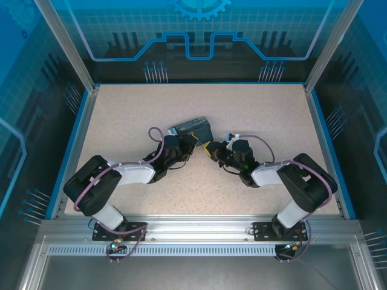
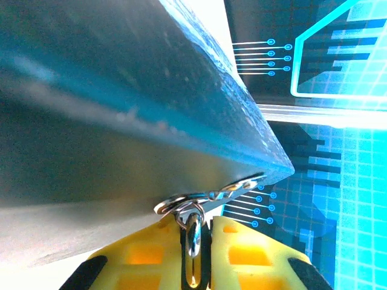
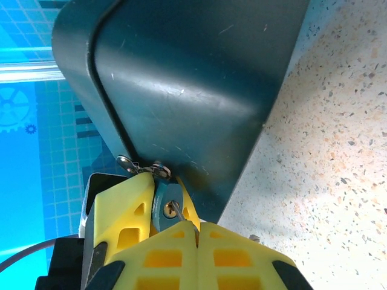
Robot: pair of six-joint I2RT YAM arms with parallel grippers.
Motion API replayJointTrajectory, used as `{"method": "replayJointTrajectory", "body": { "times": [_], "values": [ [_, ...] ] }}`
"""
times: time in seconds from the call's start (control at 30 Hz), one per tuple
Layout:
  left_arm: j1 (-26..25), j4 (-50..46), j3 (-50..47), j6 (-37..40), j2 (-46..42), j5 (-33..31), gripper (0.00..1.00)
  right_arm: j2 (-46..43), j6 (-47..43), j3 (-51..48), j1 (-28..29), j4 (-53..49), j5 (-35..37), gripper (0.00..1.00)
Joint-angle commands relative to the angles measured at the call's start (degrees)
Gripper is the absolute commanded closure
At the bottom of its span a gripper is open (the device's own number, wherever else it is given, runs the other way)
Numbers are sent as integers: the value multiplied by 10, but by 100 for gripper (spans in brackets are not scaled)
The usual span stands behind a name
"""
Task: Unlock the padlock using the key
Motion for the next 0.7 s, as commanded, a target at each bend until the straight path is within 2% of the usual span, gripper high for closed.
{"method": "replayJointTrajectory", "body": {
  "times": [0.0, 0.3, 0.67],
  "values": [
    [-23, 25, 4, 25, -25, 86, 100, -21, -19, 13, 1, -6, -41, 100],
    [-22, -18, 0, 67, -42, 95, 100, -35, -35, 53, -29, -65, -110, 100],
    [-23, -6, 6, 61, -32, 100, 100, -2, -4, 64, -19, -33, -122, 100]
  ]
}}
